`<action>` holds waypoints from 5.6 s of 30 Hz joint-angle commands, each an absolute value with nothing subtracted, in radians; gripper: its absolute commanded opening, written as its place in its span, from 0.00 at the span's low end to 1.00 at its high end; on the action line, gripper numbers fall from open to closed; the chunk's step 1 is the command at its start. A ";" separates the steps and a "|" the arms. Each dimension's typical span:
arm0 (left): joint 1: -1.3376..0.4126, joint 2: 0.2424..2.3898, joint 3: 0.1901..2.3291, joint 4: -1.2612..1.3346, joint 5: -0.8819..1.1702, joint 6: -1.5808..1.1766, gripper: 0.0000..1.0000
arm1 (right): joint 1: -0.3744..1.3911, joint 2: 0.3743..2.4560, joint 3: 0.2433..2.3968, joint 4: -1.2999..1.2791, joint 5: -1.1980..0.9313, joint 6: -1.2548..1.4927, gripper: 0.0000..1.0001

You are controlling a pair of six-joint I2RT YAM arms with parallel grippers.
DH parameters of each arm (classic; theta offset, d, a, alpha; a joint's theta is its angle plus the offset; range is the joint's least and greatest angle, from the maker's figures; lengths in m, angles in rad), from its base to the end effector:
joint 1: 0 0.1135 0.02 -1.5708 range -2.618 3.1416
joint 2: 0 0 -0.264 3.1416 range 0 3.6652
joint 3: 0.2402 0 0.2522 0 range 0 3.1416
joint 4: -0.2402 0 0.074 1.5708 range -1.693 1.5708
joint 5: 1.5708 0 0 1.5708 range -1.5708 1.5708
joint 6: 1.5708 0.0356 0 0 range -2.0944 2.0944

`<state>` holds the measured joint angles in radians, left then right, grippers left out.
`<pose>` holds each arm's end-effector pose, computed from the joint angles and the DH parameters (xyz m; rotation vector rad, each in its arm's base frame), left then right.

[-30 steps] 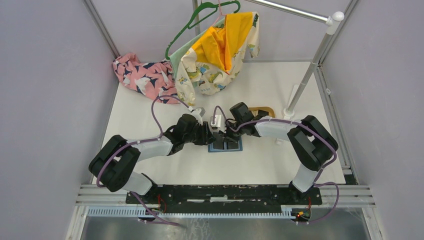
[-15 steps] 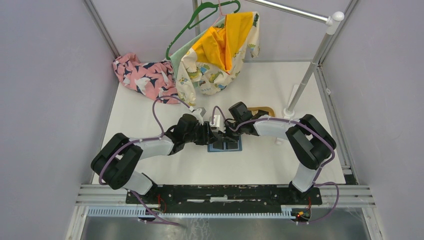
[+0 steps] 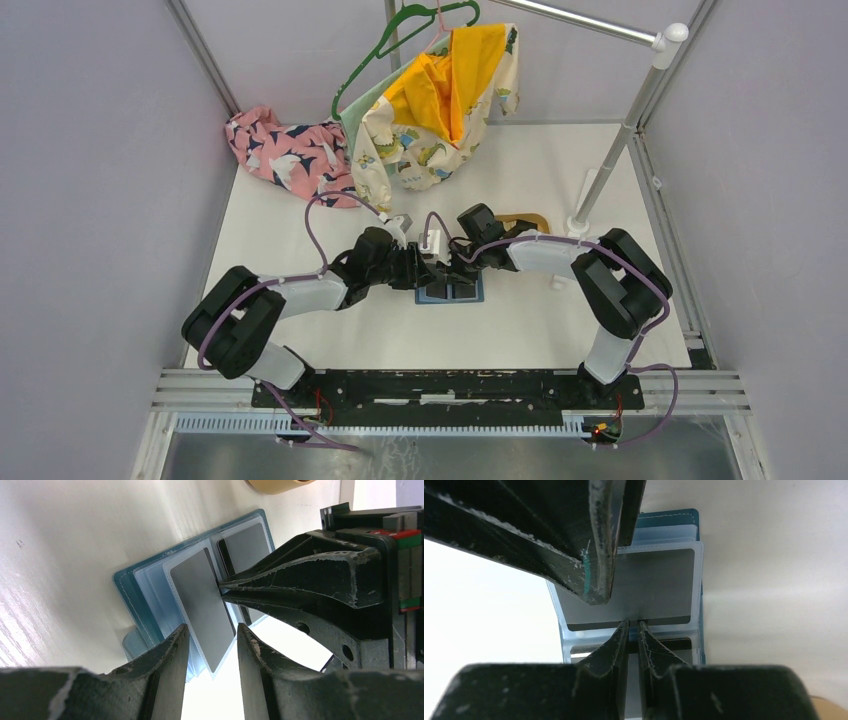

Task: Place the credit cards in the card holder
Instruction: Insert the credit card into the card holder, then pick up the credit card from the storage box.

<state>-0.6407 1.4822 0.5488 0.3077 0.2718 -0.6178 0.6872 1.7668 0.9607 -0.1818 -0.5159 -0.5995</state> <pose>0.2175 -0.1741 0.1519 0.1911 2.3473 -0.9665 0.2533 0.2306 0.1496 -1.6579 1.8814 0.6918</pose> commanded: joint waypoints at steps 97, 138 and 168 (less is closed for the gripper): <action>-0.734 1.126 0.523 0.245 0.008 -0.551 0.79 | 0.242 1.491 0.866 -0.045 -0.790 -0.375 0.37; -0.710 1.767 0.918 0.371 0.180 -0.579 0.69 | 0.210 1.767 0.866 0.231 -0.643 0.408 0.47; -0.698 1.850 1.001 0.334 0.212 -0.565 0.60 | 0.208 1.834 0.822 0.397 -0.884 0.635 0.33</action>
